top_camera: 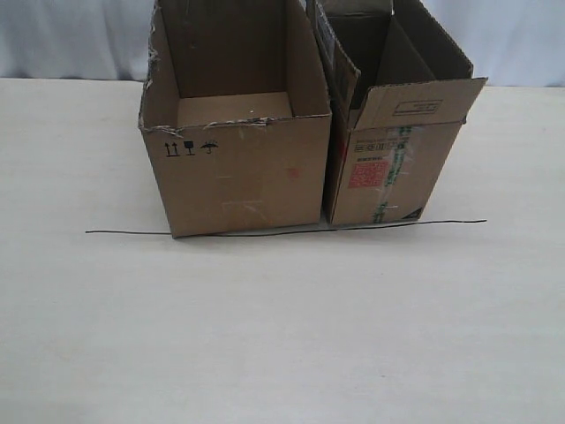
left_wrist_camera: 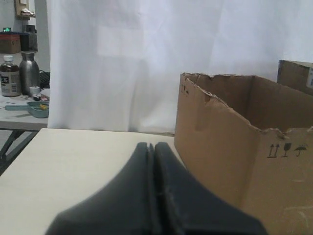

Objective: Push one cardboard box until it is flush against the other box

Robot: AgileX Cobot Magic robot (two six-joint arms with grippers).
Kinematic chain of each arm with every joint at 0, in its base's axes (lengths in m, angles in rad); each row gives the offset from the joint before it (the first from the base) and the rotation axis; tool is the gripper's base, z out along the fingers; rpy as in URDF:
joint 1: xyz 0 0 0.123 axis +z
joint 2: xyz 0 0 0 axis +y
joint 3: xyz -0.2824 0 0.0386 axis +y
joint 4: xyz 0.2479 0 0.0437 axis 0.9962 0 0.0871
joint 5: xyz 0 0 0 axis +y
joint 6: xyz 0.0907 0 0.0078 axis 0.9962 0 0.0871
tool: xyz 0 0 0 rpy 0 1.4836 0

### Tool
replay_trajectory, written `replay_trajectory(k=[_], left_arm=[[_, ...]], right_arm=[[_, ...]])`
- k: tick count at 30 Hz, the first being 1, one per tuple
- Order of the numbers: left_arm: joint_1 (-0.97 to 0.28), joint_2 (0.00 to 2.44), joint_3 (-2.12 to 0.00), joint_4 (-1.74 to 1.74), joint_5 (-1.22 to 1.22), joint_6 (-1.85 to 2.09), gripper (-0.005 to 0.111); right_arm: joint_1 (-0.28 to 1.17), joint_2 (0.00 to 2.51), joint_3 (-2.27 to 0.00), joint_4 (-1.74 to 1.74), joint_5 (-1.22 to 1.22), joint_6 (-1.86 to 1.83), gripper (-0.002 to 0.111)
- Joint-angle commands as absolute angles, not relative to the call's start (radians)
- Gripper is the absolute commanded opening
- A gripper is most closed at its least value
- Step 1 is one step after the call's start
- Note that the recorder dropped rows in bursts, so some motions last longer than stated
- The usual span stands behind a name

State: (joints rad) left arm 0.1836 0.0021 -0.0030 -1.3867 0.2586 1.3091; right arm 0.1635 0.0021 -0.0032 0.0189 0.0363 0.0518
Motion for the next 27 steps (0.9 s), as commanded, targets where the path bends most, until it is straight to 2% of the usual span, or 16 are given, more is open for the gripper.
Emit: replay_trajectory(k=[1,17,21,27], left_arm=[[0.185,0.000,0.000,-1.403,0.248,1.313,0.000],[0.185,0.000,0.000,-1.482,0.124,1.284,0.000],[0.185,0.000,-0.003,-0.958,0.180,0.854,0.000],[0.185,0.000,0.000,-0.207,0.078,0.062,0.000]], right_arm=[[0.165,0.000,0.000,0.011,0.028,0.050,0.005],[0.165,0.000,0.000,0.011,0.028,0.050,0.005],[0.165,0.000,0.000,0.011,0.028,0.050,0.005],[0.165,0.000,0.000,0.011,0.028,0.050,0.005]])
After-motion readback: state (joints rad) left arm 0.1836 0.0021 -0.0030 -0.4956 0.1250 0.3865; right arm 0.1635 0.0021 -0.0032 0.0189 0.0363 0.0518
